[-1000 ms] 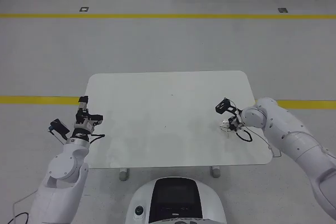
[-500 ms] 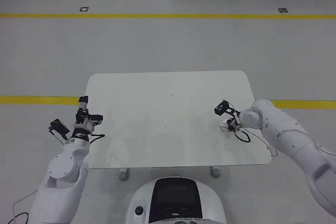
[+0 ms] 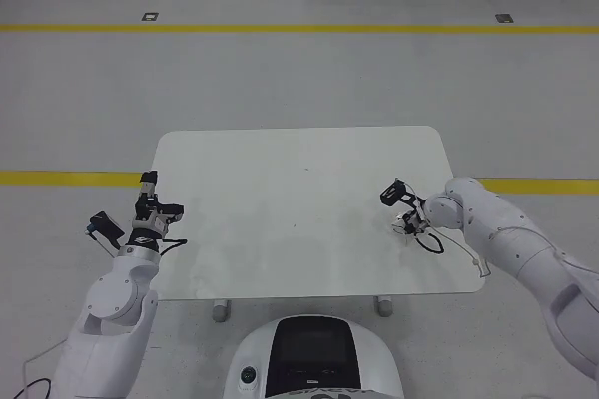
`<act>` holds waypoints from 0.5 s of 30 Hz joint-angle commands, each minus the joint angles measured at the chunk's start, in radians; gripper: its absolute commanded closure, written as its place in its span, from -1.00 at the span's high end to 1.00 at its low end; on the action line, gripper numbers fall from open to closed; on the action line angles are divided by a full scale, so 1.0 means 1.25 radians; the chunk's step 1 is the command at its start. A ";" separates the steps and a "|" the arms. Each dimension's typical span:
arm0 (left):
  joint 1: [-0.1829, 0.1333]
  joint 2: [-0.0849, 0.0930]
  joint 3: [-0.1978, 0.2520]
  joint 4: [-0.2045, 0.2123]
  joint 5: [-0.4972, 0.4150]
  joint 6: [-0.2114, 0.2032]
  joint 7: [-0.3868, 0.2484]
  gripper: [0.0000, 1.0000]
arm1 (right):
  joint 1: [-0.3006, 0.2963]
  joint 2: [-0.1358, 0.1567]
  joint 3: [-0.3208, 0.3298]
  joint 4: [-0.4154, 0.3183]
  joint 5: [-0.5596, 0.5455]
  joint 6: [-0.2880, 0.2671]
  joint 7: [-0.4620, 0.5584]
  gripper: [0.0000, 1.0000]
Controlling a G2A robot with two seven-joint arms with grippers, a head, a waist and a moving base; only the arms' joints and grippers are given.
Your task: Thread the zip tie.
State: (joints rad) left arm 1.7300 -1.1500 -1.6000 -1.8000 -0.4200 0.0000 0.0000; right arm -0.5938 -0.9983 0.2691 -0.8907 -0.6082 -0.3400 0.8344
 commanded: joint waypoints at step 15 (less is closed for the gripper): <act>0.000 0.000 0.000 0.000 0.000 0.000 0.000 1.00 | 0.032 -0.012 -0.065 0.027 0.038 0.000 -0.016 -0.70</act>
State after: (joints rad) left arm 1.7300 -1.1500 -1.6000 -1.8000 -0.4200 0.0000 0.0000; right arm -0.5560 -1.0120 0.1915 -0.8588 -0.5642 -0.3400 0.8152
